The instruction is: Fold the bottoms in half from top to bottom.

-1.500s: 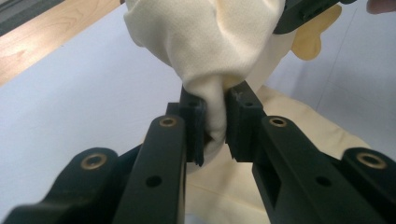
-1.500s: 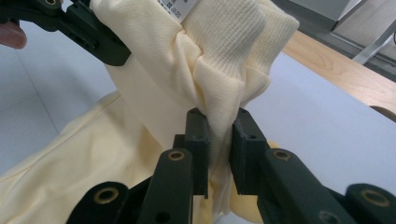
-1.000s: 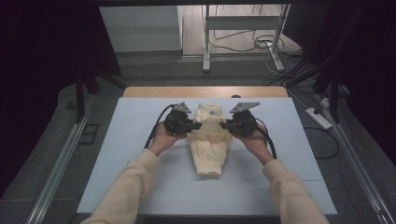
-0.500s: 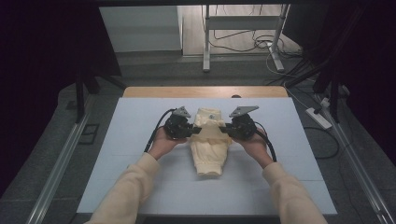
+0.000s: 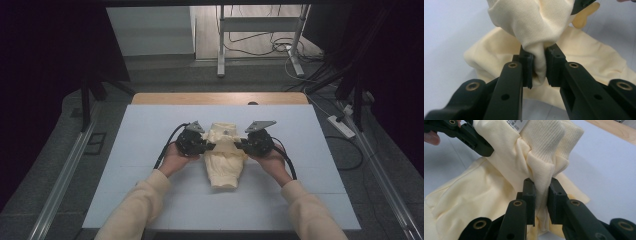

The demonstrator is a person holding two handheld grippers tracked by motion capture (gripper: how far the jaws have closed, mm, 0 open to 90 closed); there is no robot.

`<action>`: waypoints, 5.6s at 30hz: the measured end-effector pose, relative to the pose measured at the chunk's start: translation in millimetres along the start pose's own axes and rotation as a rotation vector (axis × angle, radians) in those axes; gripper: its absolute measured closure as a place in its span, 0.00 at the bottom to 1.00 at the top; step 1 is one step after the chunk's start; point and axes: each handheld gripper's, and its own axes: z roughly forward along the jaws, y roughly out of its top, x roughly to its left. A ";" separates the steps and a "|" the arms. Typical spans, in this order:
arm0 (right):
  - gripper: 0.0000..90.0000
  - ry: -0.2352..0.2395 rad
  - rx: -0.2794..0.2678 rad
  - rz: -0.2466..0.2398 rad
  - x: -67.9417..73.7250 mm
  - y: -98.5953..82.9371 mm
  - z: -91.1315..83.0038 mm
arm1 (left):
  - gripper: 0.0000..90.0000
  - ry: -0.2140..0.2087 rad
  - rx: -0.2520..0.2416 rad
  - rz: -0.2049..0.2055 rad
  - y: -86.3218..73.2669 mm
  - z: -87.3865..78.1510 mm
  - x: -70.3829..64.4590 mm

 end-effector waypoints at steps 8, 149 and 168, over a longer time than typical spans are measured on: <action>0.85 0.009 -0.007 -0.002 6.0 -8.0 -1.1 | 0.83 -0.013 0.013 -0.006 -7.1 1.0 -4.3; 0.99 0.172 0.066 -0.034 70.0 -24.5 -16.1 | 0.30 0.016 -0.032 -0.081 -44.1 -58.4 -18.4; 0.99 0.094 -0.020 0.045 51.5 -31.1 -60.9 | 0.30 0.056 -0.068 -0.085 -59.6 -78.7 -32.4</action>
